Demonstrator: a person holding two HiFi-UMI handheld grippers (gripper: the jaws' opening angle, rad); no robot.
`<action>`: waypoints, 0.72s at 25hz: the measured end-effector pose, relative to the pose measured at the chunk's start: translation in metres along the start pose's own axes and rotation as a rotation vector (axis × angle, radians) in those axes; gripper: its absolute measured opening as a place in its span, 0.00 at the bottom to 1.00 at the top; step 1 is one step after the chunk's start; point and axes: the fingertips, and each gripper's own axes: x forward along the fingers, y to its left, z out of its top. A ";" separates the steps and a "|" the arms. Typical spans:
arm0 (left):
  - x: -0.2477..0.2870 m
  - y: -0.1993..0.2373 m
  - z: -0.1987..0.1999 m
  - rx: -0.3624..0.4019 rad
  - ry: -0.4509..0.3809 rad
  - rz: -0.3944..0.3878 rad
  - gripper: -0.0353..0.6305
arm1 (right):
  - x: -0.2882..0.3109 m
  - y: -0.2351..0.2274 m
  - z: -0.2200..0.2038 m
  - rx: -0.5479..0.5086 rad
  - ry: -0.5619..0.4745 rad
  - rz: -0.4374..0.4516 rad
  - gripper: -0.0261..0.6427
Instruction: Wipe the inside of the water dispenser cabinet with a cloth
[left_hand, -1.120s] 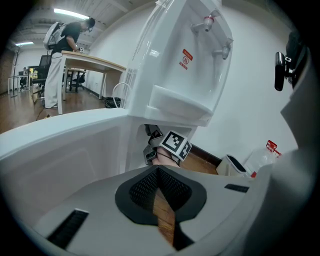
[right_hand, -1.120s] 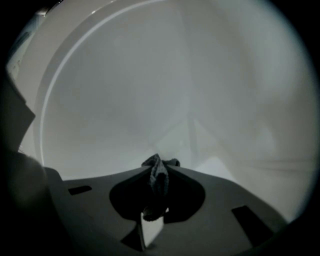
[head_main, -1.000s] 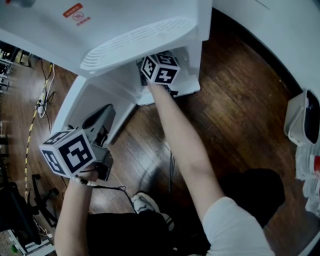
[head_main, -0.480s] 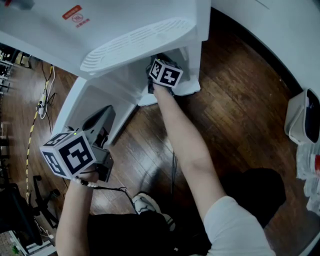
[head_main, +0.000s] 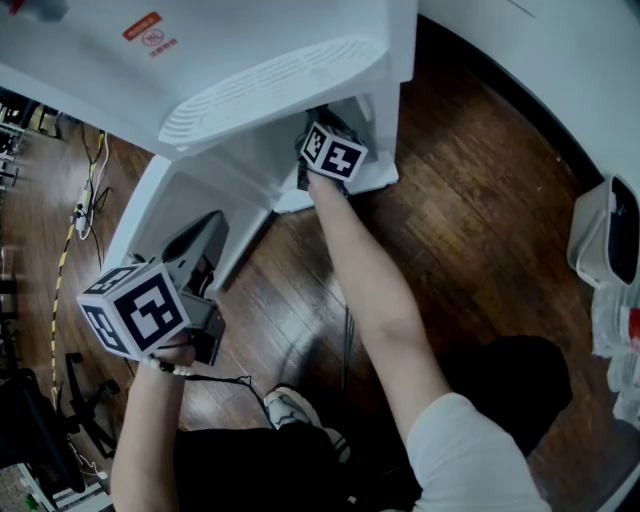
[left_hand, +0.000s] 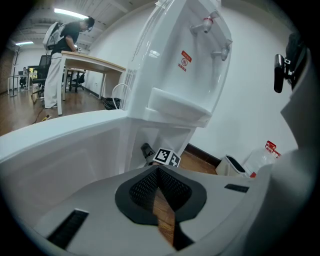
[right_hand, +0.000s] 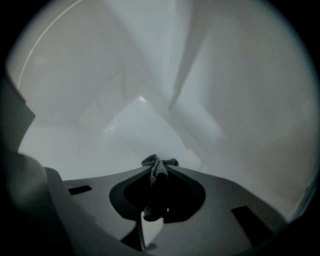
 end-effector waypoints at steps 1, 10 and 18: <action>0.000 0.000 0.000 0.001 0.000 -0.001 0.05 | -0.002 0.004 0.008 -0.010 -0.028 0.010 0.11; -0.001 -0.002 0.003 0.015 -0.001 0.007 0.05 | -0.025 0.062 0.079 -0.070 -0.265 0.161 0.11; 0.000 -0.001 0.001 0.002 0.001 0.001 0.05 | -0.048 0.098 0.130 -0.103 -0.394 0.245 0.11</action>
